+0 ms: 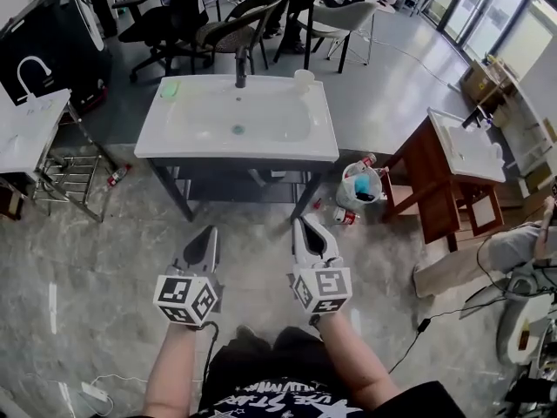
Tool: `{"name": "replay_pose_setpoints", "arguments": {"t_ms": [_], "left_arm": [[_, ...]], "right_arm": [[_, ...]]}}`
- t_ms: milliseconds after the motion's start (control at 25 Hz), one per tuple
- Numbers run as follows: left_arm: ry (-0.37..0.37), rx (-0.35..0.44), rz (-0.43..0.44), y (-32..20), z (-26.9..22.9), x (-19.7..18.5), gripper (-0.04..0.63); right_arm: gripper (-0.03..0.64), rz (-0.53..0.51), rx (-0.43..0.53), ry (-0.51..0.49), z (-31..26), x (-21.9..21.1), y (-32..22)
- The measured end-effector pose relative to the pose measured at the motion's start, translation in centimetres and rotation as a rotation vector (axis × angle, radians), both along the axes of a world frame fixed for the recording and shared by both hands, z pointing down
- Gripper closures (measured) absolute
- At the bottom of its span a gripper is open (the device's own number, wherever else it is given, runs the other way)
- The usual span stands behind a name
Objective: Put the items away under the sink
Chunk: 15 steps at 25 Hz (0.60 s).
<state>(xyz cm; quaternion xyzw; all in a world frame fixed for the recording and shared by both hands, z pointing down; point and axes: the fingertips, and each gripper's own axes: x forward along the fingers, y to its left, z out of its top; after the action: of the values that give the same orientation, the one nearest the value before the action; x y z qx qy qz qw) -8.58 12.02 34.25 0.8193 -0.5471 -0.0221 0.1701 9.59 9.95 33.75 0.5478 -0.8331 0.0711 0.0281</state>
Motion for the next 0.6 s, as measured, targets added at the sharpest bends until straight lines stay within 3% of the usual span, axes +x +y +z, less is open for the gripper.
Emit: {"name": "replay_pose_setpoints", "arguments": {"t_ms": [240, 600], "left_arm": [[-0.02, 0.004, -0.031, 2.1, -1.6, 2.8, 0.586], [0.016, -0.011, -0.068, 7.2, -1.7, 8.2, 0.586]], "right_arm": [[0.615, -0.143, -0.035, -0.02, -0.6, 2.1, 2.4], [0.615, -0.195, -0.025, -0.05, -1.1, 6.4, 6.4]]}}
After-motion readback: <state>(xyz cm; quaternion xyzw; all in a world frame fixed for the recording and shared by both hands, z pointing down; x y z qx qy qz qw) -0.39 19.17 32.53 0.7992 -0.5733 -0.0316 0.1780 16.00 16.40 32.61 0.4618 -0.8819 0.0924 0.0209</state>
